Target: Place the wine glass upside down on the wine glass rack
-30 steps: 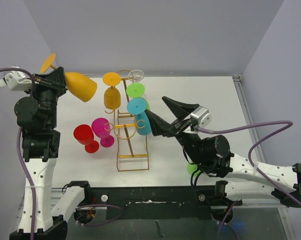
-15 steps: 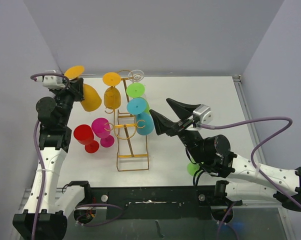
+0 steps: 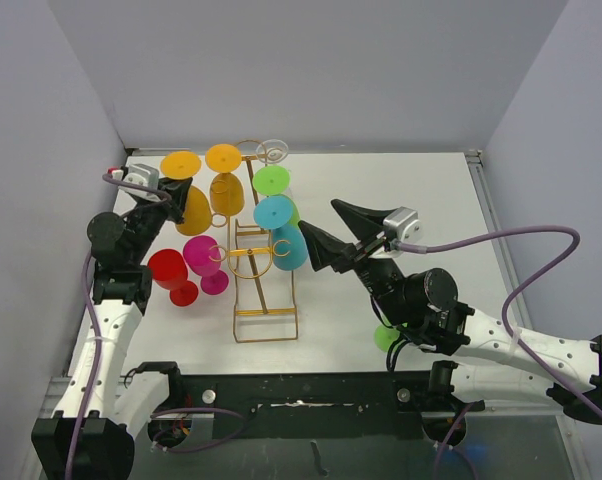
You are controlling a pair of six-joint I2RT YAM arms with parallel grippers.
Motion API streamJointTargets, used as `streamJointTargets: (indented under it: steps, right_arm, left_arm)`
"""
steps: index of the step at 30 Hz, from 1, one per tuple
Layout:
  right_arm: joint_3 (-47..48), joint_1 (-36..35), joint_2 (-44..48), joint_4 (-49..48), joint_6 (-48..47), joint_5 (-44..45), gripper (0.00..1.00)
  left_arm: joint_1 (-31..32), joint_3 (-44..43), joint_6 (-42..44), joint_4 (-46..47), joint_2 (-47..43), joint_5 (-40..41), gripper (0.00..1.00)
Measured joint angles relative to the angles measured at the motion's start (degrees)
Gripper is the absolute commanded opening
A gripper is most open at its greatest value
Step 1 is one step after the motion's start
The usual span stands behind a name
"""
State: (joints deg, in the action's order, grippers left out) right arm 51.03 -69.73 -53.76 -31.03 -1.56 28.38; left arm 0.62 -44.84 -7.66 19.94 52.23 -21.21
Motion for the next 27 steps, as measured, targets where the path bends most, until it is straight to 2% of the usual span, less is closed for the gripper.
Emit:
streamJointTargets:
  steps: [11,20,27]
  right_arm:
    - [0.0,0.0,0.0,1.5,2.1,0.2,0.67]
    - [-0.3,0.0,1.1,4.2,3.2,0.3,0.67]
    - [-0.5,0.1,3.3,4.8,3.8,1.1,0.67]
  left_arm:
    - [0.0,0.7,8.3,1.7,0.3,-9.6,0.0]
    - [0.0,1.4,11.5,3.2,3.8,-16.7,0.0]
    - [0.0,1.4,11.8,4.3,5.0,-19.2,0.0]
